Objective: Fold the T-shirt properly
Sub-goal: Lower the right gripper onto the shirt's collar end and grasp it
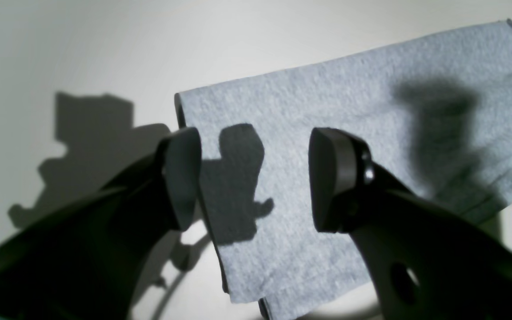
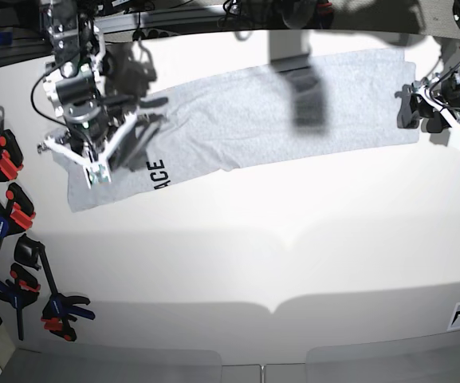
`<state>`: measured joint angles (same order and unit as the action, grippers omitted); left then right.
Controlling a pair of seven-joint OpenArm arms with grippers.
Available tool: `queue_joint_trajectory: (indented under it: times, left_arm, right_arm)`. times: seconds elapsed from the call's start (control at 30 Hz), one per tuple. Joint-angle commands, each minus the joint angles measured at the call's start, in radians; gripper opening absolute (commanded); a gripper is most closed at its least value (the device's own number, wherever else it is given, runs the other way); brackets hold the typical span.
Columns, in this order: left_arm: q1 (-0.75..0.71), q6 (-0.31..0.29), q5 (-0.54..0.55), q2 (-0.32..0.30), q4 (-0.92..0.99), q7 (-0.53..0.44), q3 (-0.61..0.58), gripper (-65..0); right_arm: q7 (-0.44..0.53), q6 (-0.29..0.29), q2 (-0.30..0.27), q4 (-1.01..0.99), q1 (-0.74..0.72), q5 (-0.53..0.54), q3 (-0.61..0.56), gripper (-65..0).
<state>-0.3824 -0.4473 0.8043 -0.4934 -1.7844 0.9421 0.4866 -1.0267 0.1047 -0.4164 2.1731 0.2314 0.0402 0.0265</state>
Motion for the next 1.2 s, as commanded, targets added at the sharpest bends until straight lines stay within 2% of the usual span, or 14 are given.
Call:
queue_joint_trajectory:
  times: [0.0,0.23,0.57,0.83,0.93,1.0,1.07,1.1,1.17]
  left_arm:
    - [0.003,-0.005,0.009,-0.016,-0.016,-0.023,0.01,-29.5]
    - [0.003,-0.005,0.009,-0.017,-0.015,-0.023,0.01,-29.5]
    - [0.003,-0.005,0.009,-0.016,-0.015,-0.023,0.01,-29.5]
    - [0.0,-0.005,0.01,-0.016,-0.015,-0.021,0.01,-29.5]
    - [-0.002,-0.009,0.126,-0.016,-0.015,0.072,0.01,-29.5]
    - [-0.01,-0.089,0.236,-0.016,-0.015,0.138,0.01,-29.5]
    - [-0.028,-0.169,0.326,-0.016,-0.015,0.142,0.01,-29.5]
    - [-0.034,-0.192,0.363,-0.016,-0.016,0.142,0.01,-29.5]
    - [-0.043,-0.222,0.412,-0.005,-0.016,0.159,0.01,-29.5]
  right_arm:
    - [0.026,-0.007,0.006,0.002,-0.024,-0.002,0.005,-65.0]
    - [0.035,-0.006,0.085,-0.194,-0.124,-0.003,0.005,-65.0]
    - [0.034,-0.004,0.121,-0.551,-0.327,-0.006,0.005,-65.0]
    - [0.042,0.157,0.167,-0.579,-0.389,-0.018,0.005,-65.0]
    - [0.038,0.189,0.176,-0.579,-0.389,-0.018,0.005,-65.0]
    - [0.039,0.192,0.175,-0.579,-0.389,-0.02,0.005,-65.0]
    - [0.04,0.192,0.175,-0.579,-0.39,-0.029,0.005,-65.0]
    - [0.043,0.192,0.175,-0.579,-0.39,-0.039,0.005,-62.5]
    - [0.043,0.191,0.175,-0.579,-0.39,-0.048,0.005,-50.7]
